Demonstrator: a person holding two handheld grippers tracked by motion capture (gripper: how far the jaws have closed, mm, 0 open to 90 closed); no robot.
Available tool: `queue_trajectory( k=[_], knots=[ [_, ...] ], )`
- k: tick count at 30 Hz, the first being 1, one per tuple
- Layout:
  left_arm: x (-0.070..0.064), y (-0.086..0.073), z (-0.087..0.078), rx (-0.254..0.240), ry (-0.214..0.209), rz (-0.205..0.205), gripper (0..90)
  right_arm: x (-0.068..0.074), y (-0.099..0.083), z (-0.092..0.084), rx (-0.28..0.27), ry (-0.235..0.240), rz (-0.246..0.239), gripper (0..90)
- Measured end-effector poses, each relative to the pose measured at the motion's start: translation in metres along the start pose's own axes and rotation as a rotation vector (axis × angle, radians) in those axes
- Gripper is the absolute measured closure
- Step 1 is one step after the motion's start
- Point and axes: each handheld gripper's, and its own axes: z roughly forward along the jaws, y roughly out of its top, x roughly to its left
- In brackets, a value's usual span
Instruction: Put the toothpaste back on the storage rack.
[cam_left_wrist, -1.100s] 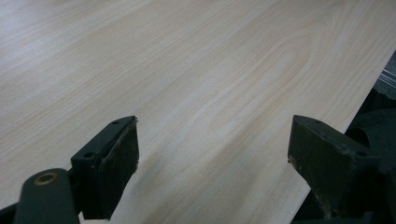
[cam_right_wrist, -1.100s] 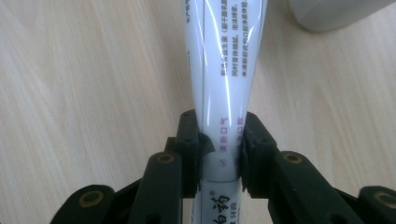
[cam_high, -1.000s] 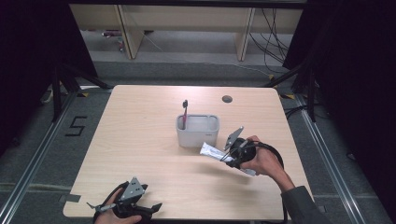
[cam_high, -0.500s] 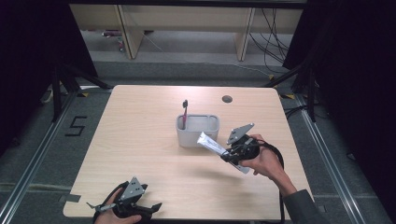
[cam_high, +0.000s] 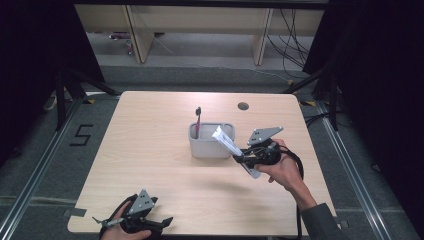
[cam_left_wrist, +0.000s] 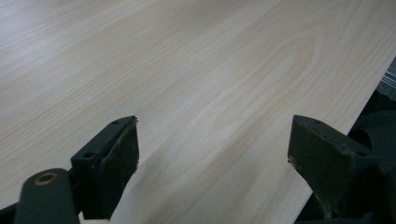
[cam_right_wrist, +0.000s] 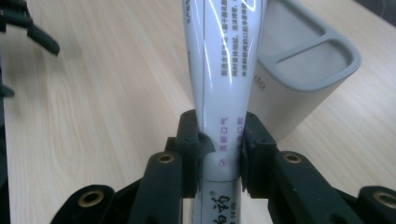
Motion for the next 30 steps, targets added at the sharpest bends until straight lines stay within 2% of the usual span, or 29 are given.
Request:
queue_trajectory(
  k=[2,5,6,7,9,10,11,12,15,17,18,19,20,21,23,27,30],
  knots=[
    [0.0,0.0,0.0,0.005,-0.005,0.004,16.2,-0.002,0.003,-0.001,-0.043,-0.008,0.026,72.7],
    [0.0,0.0,0.0,0.004,-0.005,0.005,16.2,-0.004,0.005,-0.001,-0.063,-0.014,0.028,72.6],
    [0.0,0.0,0.0,0.001,-0.004,0.002,16.2,-0.004,0.007,-0.001,-0.075,-0.009,0.047,72.7],
    [0.0,0.0,0.0,0.002,-0.004,0.0,16.2,-0.005,0.007,-0.001,-0.098,-0.024,0.052,72.6],
    [0.0,0.0,0.0,0.005,-0.005,0.004,16.2,-0.006,0.008,0.0,-0.106,-0.019,0.05,72.7],
    [0.0,0.0,0.0,0.005,-0.005,0.004,16.2,-0.005,0.009,0.0,-0.115,-0.015,0.07,72.6],
    [0.0,0.0,0.0,0.002,-0.004,0.002,16.2,-0.007,0.01,0.001,-0.141,-0.039,0.044,72.7],
    [0.0,0.0,0.0,0.001,-0.004,0.001,16.2,-0.007,0.012,0.0,-0.131,-0.023,0.056,72.6],
    [0.0,0.0,0.0,0.004,-0.007,0.001,16.2,-0.008,0.017,0.002,-0.182,-0.041,0.076,72.7],
    [0.0,0.0,0.0,0.0,-0.004,0.0,16.2,-0.008,0.018,0.002,-0.18,-0.032,0.092,72.7],
    [0.0,0.0,0.0,0.0,0.001,-0.002,16.2,-0.01,0.021,0.004,-0.221,-0.058,0.072,72.6],
    [0.0,0.0,0.0,0.0,0.001,-0.002,16.2,-0.009,0.023,0.004,-0.207,-0.041,0.098,72.6],
    [0.0,0.0,0.0,0.0,0.0,-0.002,16.2,-0.009,0.023,0.004,-0.207,-0.041,0.098,72.6],
    [0.0,0.0,0.0,-0.001,-0.001,-0.002,16.2,-0.011,0.026,0.006,-0.239,-0.055,0.097,72.6],
    [0.0,0.0,0.0,0.0,-0.001,-0.001,16.2,-0.012,0.027,0.006,-0.242,-0.062,0.085,72.6],
    [0.0,0.0,0.0,-0.001,-0.005,-0.001,16.2,-0.015,0.033,0.008,-0.267,-0.07,0.092,72.6],
    [0.001,0.0,0.0,-0.002,0.001,-0.001,16.2,-0.016,0.037,0.009,-0.283,-0.075,0.115,72.6]
  ],
)
